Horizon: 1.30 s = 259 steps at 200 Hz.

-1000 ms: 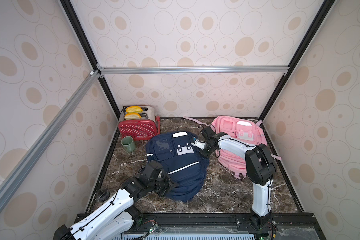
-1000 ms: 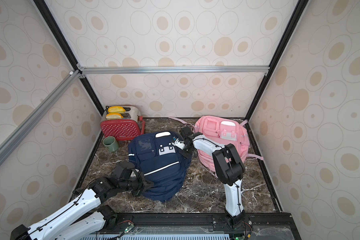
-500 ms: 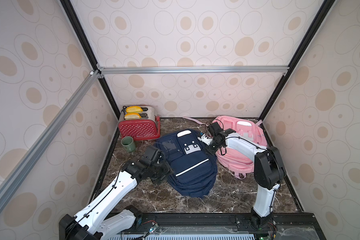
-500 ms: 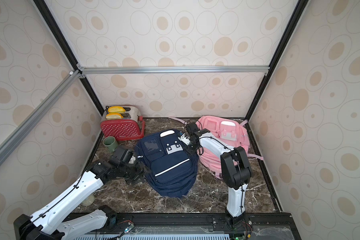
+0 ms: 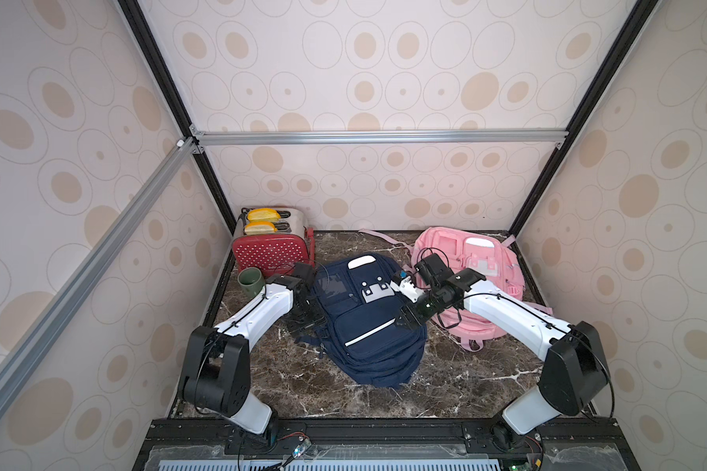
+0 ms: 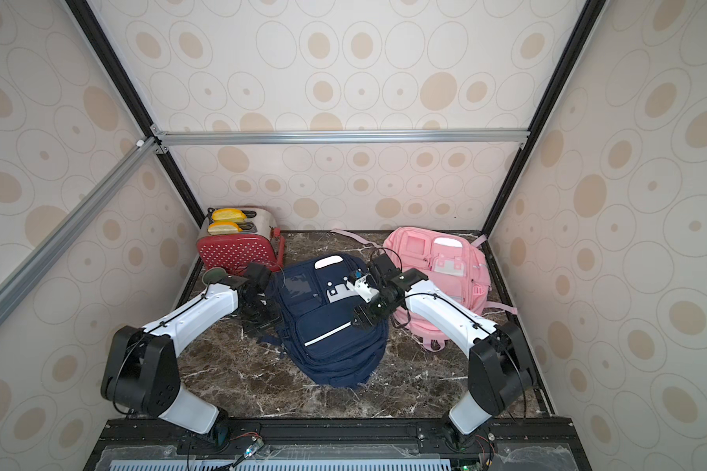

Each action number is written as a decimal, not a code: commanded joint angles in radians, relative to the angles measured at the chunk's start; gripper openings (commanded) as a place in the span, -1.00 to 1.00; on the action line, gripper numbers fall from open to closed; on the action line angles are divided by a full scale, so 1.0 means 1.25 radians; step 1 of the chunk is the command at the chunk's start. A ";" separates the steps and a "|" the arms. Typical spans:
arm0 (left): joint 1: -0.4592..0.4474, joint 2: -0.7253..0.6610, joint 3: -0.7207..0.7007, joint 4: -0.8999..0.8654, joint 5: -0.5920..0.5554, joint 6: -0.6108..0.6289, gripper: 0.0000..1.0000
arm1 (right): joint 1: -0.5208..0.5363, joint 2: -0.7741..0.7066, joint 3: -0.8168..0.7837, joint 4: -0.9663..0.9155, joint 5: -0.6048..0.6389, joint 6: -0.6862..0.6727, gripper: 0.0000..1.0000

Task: Zip up the backpack
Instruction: Adjust the backpack at the center of the board.

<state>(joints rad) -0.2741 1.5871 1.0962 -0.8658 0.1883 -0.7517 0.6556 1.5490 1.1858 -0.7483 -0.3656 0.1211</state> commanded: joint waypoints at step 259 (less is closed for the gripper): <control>0.040 -0.181 -0.035 0.247 0.212 -0.103 -1.00 | -0.126 0.305 0.184 0.065 -0.035 -0.001 0.39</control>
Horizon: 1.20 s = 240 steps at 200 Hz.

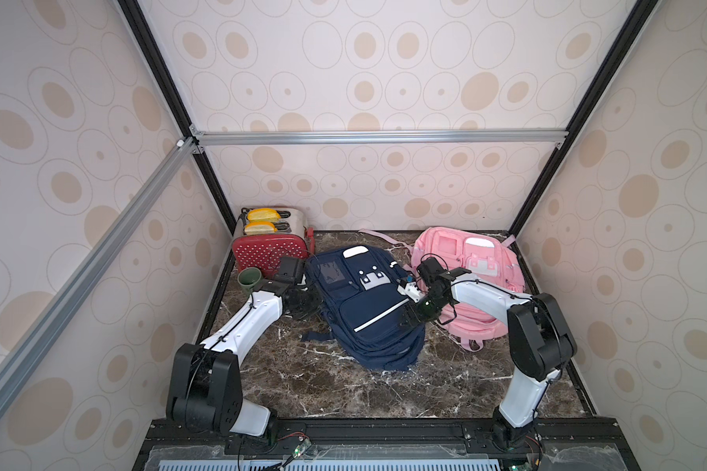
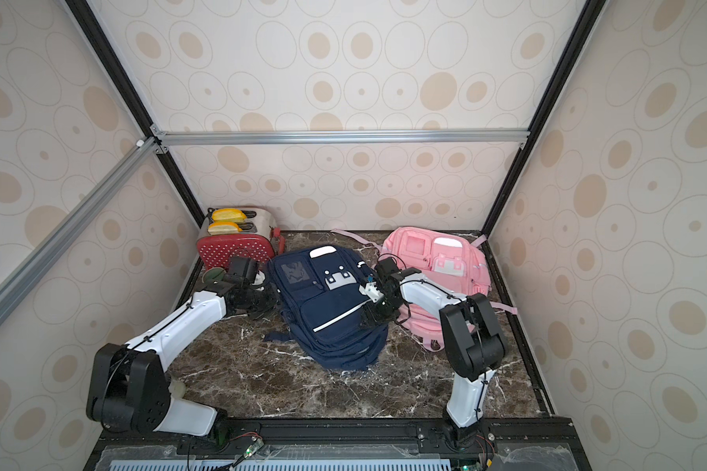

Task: Zip up the backpack
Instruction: Adjust the backpack at the center of the board.

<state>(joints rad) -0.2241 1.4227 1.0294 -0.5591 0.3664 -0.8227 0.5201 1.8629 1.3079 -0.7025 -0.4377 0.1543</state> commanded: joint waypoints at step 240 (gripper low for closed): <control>-0.009 -0.039 0.055 0.076 0.192 -0.214 -1.00 | 0.333 -0.298 -0.308 0.556 -0.039 0.127 0.35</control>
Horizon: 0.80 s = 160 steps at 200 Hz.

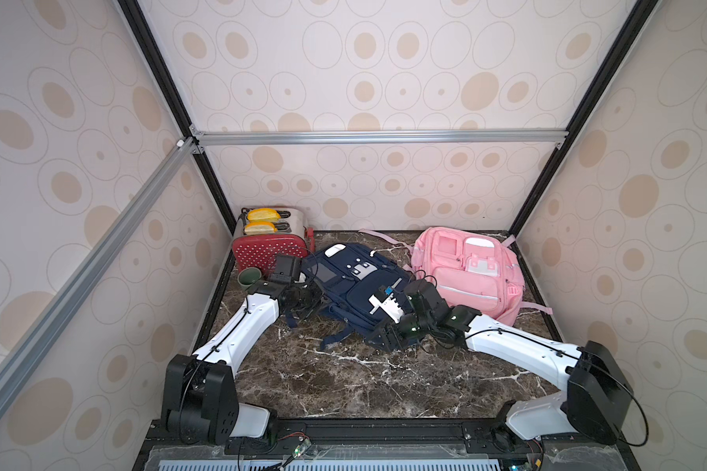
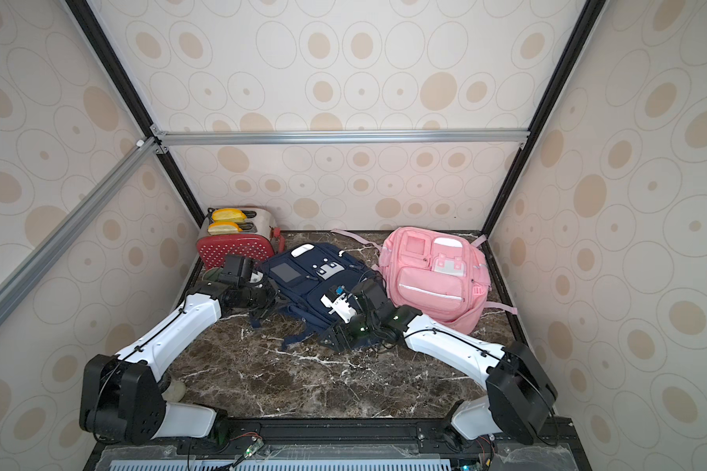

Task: Zip up the backpack
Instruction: Adjust the backpack at the center of the board, then zip the zipper on the backpack.

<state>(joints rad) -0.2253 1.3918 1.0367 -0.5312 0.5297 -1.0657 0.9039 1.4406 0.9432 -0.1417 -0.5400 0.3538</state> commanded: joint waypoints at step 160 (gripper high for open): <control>-0.023 -0.048 0.007 0.133 0.113 -0.108 -1.00 | 0.040 0.280 0.162 0.169 0.287 -0.037 0.39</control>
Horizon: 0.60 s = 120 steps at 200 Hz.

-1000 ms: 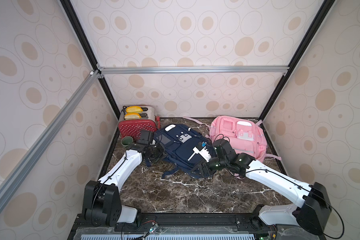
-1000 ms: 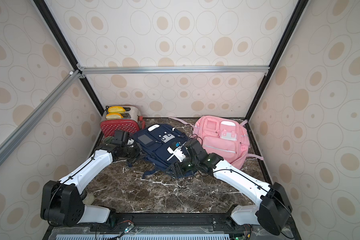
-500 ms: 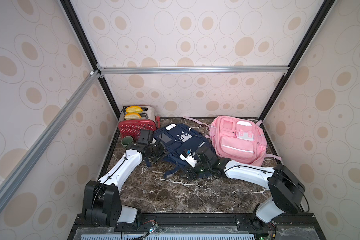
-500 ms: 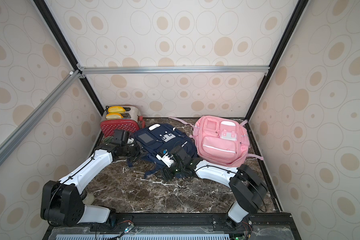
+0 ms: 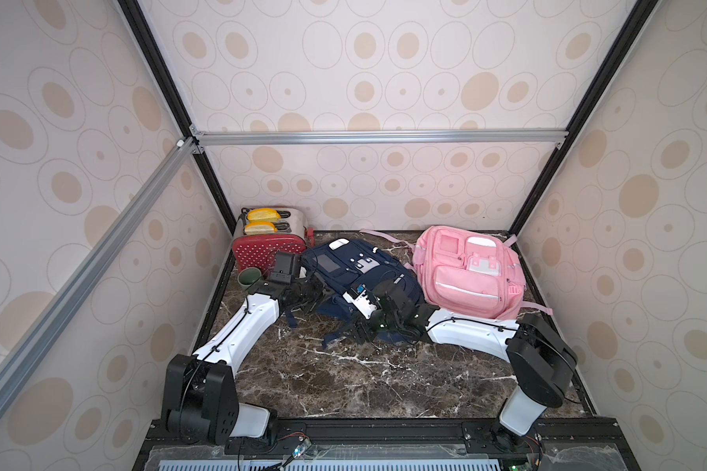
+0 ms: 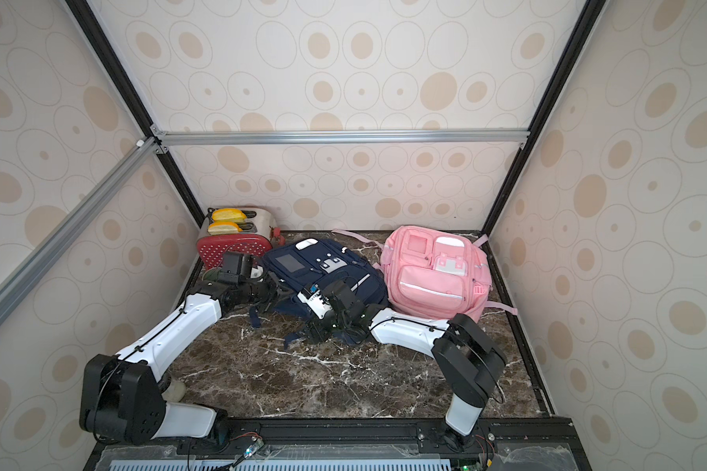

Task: Zip up the backpack
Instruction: Zip the zipper on the backpack.

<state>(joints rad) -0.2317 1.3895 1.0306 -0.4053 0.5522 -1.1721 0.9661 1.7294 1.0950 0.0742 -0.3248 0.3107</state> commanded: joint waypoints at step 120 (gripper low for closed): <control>-0.017 -0.055 -0.008 0.049 0.106 -0.028 -1.00 | -0.036 -0.018 -0.048 -0.014 0.178 0.034 0.41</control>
<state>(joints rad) -0.2382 1.3781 1.0046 -0.3664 0.5713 -1.2045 0.9760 1.7378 1.0981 0.0769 -0.1955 0.3271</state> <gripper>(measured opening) 0.049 0.705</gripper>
